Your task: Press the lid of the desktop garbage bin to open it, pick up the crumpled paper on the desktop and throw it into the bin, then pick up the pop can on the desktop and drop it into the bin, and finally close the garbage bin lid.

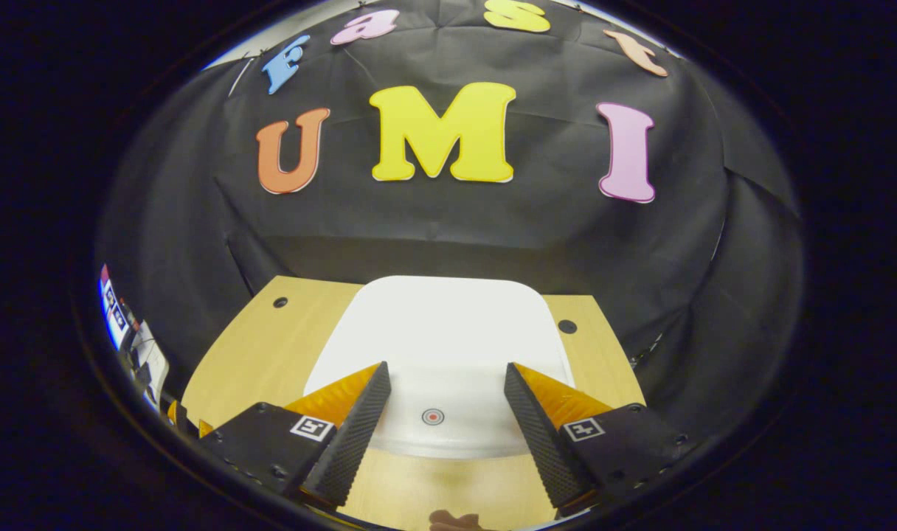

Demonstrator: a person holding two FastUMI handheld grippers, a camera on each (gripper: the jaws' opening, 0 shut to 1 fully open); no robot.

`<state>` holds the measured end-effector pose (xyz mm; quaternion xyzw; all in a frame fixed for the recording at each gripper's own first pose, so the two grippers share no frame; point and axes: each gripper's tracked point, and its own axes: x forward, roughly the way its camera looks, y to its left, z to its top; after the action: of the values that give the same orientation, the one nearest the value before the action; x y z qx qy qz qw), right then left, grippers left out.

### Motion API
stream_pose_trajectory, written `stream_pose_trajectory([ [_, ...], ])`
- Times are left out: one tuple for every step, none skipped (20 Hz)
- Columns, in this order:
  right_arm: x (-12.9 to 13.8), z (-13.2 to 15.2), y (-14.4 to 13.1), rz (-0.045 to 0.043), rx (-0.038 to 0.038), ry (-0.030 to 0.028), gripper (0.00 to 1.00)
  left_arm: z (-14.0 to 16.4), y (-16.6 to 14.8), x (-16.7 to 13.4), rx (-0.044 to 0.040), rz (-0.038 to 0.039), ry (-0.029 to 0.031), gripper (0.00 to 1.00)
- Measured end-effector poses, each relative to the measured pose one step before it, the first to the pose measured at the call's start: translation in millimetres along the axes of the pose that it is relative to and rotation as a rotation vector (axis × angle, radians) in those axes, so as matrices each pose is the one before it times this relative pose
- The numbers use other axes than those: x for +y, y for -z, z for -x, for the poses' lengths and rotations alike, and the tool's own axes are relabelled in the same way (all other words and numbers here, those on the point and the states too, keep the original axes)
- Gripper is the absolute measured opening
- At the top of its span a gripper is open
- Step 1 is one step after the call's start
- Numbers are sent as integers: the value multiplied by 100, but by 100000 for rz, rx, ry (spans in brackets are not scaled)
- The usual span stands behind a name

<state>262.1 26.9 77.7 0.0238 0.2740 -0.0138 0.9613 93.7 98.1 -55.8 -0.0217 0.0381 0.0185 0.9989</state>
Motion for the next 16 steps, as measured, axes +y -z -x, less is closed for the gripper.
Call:
stream_pose_trajectory([
  [99,92,43,-1081,-477,-839,97,-10,26,-159,58,-679,104,99],
  [70,-63,38,-700,-603,-829,97,-43,-14,-157,-95,-700,458,99],
  [28,22,36,-257,-332,-451,98,-42,53,-11,62,-654,-62,99],
  [-7,-37,-82,775,-494,-247,97,-153,85,305,181,-188,-1192,99],
  [-34,-102,-37,1257,-192,-77,97,-98,192,71,465,348,-424,99],
  [10,-23,17,977,209,119,98,-93,252,-288,835,633,718,99],
  [-18,29,56,149,306,238,98,-107,232,-332,729,723,822,99],
  [20,-51,179,-485,966,-221,99,11,6,-215,485,649,698,99],
  [37,14,-107,-1064,-308,-539,99,7,61,-102,384,287,485,99],
  [92,-133,-71,-114,-543,-430,98,-94,22,233,-180,18,-217,99],
  [-107,124,-106,-116,-1016,-104,99,38,-179,131,-468,-41,-415,99],
  [50,-164,-71,-856,-1234,246,98,48,28,46,27,43,-161,99],
  [-26,169,-206,-448,-1493,465,98,102,98,23,270,38,-240,99],
  [-37,-55,-83,719,-1616,48,98,-53,15,-33,146,-110,-278,99],
  [16,66,19,403,161,-397,97,105,-100,-8,-510,-201,146,99],
  [203,159,-73,-1074,-65,-1848,96,73,-236,36,-458,-254,-90,99],
])
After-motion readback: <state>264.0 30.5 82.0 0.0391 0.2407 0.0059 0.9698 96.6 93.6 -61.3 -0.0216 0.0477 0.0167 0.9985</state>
